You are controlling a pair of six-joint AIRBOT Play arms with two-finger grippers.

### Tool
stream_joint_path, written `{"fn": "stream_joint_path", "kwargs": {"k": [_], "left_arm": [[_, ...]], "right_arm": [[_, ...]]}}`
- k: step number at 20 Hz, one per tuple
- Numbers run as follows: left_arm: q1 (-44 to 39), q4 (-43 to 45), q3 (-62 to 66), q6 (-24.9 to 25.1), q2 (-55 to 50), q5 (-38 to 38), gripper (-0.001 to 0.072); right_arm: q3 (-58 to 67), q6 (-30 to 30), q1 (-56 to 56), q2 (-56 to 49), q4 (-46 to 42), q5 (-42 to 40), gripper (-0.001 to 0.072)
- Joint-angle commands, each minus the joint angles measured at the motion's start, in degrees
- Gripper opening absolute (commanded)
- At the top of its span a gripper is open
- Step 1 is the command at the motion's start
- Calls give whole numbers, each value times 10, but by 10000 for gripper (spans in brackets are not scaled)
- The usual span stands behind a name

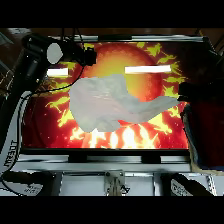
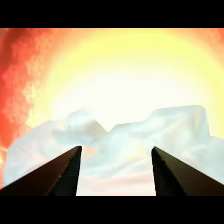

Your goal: Fold the shirts.

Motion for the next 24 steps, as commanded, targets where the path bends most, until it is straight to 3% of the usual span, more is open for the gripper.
{"fn": "stream_joint_path", "kwargs": {"k": [1,3,5,6,8,13,15,19,22,24], "left_arm": [[32,-13,7,31,-5,-154,564],[86,-31,5,39,39,-221,564],[160,-143,-23,40,89,-260,563],[196,-212,-68,44,120,-267,563],[241,-259,-215,45,195,-257,564],[274,-304,-663,-9,403,-64,565],[278,-390,-764,7,413,-15,693],[274,-546,-850,86,391,103,683],[277,-546,-851,103,339,119,680],[277,-609,-851,161,294,122,681]], "right_arm": [[-9,-1,0,-47,0,-28,53],[-9,-5,0,-49,0,-28,53],[-9,-10,0,-49,0,-27,53],[-9,-14,0,-49,0,-28,53],[-9,-18,0,-49,1,-28,53],[-9,-30,0,-49,9,-33,53],[-9,-30,0,-49,11,-36,53],[-9,-30,0,-49,31,-24,53],[-9,-30,0,-49,30,-22,53],[-9,-30,0,-49,30,-23,53]]}}
